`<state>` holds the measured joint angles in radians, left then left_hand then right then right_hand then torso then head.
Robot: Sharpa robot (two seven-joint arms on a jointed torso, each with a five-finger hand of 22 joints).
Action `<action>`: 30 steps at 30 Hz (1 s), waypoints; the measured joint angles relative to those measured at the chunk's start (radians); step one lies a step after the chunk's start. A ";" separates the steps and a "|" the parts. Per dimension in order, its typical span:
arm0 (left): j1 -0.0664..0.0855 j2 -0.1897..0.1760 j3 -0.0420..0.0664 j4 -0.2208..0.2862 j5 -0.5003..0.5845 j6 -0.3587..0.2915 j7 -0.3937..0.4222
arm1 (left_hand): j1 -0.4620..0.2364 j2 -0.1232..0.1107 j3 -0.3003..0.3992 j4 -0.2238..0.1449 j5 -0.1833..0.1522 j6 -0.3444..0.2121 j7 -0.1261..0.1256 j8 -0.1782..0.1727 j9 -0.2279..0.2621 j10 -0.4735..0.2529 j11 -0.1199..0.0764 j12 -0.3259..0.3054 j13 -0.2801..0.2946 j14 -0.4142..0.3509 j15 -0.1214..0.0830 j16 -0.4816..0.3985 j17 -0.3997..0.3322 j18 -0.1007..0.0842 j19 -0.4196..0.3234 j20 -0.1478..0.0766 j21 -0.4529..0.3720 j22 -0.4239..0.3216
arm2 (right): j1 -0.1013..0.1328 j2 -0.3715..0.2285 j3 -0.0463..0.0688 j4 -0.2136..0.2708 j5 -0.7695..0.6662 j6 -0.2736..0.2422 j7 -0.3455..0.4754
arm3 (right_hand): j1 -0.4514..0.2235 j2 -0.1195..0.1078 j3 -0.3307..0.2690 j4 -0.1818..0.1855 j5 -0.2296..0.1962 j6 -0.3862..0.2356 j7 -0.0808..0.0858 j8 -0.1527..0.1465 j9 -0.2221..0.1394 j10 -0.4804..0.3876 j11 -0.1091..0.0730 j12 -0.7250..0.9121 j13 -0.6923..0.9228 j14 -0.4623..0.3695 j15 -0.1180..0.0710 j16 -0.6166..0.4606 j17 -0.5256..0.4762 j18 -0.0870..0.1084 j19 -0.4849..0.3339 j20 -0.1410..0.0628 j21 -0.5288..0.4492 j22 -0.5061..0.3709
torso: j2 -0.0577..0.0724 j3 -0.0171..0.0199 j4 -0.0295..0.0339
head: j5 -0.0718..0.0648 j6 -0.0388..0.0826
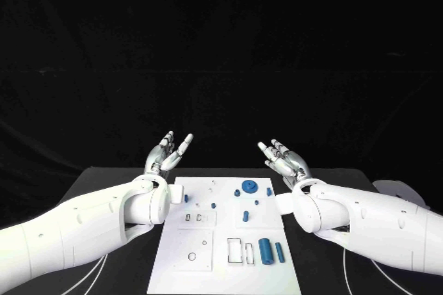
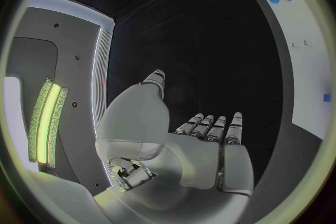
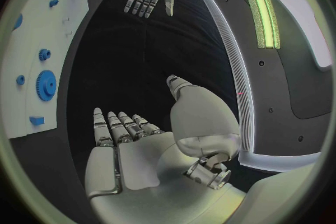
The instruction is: Assemble the parts on the task board
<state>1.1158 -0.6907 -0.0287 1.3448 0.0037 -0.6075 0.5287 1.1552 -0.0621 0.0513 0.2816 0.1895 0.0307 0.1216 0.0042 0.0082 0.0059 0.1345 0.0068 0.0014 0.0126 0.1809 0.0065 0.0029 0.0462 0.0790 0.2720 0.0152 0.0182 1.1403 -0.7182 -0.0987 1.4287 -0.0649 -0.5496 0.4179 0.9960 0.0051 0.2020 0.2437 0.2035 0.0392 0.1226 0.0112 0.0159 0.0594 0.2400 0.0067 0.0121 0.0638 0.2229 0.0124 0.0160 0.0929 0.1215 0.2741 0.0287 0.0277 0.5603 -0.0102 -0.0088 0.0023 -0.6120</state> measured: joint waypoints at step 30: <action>0.049 -0.146 0.012 0.151 -0.014 0.087 0.028 | 0.302 -0.027 0.119 -0.003 0.004 0.742 0.076 0.281 0.169 0.905 0.060 0.132 0.064 0.888 -0.026 0.300 0.195 0.124 0.787 -0.010 0.314 0.100 | 0.122 -0.016 -0.024 -0.104 -0.511 0.138 -0.059 | 0.292 -0.053 0.180 -0.238 -0.035 0.597 0.051 0.217 0.150 0.792 -0.015 0.088 0.050 0.733 -0.027 0.189 0.114 0.056 0.465 0.014 0.214 0.075 | 0.083 -0.0078 0.0185 | -0.031 -0.005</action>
<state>1.1649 -0.8366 -0.0168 1.4954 -0.0101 -0.5203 0.5565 1.4576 -0.0890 0.1704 0.2788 0.1937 0.7730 0.1979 0.2850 0.1771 0.9113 0.1948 0.1387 0.0655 0.9003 0.1551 0.3061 0.1982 0.1700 0.8658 0.2618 0.3289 0.1179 1.2627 -0.7339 -0.1232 1.3249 -0.5755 -0.4114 0.3592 1.2880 -0.0482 0.3815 0.0058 0.1684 0.6360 0.1741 0.2284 0.1655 0.8515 0.2247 0.0947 0.0617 0.7963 0.1957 0.2010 0.1301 0.1493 0.5863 0.2883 0.2427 0.1029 0.6436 -0.0179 0.0097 -0.0291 -0.6169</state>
